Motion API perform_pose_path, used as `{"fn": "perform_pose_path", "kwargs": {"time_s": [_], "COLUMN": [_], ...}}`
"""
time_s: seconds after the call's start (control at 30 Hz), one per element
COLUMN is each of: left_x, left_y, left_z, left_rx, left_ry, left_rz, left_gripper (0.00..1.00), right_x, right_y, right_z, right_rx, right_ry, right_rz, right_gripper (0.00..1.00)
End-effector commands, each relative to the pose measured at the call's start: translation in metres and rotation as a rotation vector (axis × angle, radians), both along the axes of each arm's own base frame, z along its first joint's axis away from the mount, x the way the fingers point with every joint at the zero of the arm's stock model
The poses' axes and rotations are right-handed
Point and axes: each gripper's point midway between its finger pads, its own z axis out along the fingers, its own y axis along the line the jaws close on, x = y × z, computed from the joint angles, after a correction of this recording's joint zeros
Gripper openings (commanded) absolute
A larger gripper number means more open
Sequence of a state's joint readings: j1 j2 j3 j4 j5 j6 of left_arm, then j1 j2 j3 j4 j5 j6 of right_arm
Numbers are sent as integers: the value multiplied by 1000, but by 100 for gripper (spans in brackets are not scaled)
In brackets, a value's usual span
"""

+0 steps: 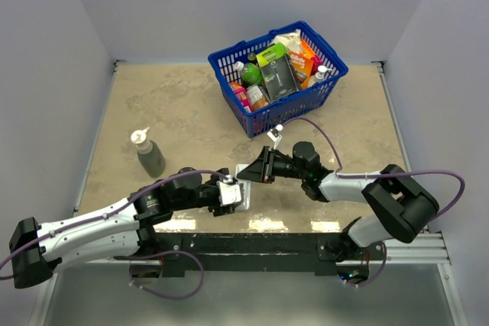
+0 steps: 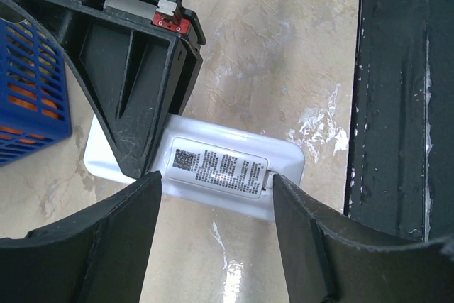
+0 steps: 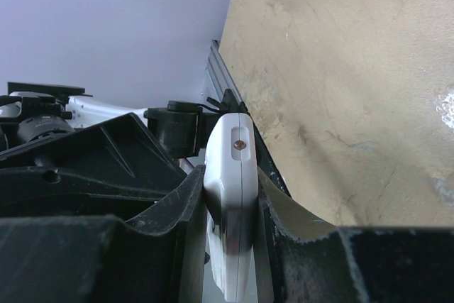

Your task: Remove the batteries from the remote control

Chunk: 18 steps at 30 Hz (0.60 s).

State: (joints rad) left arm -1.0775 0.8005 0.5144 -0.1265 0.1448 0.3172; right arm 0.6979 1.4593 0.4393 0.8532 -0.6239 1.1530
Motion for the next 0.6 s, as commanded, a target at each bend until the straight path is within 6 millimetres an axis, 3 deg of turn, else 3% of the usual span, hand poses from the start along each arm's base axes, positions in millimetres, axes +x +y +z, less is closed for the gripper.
{"fn": "perform_pose_path", "kwargs": {"time_s": [0.0,0.57], "left_x": [3,2], "left_y": [-10,-14], "left_z": [36,28], "left_rx": [-90,-55], "left_ry": [-76,-87], "left_rz": [-19,-37], "left_gripper": [68,68], "right_x": [6,5], "right_y": [7,5], "right_z": [28,34], "right_rx": [71,81], "right_ry": [-60,-67], "right_rz": [11,10], "right_gripper": [0,0]}}
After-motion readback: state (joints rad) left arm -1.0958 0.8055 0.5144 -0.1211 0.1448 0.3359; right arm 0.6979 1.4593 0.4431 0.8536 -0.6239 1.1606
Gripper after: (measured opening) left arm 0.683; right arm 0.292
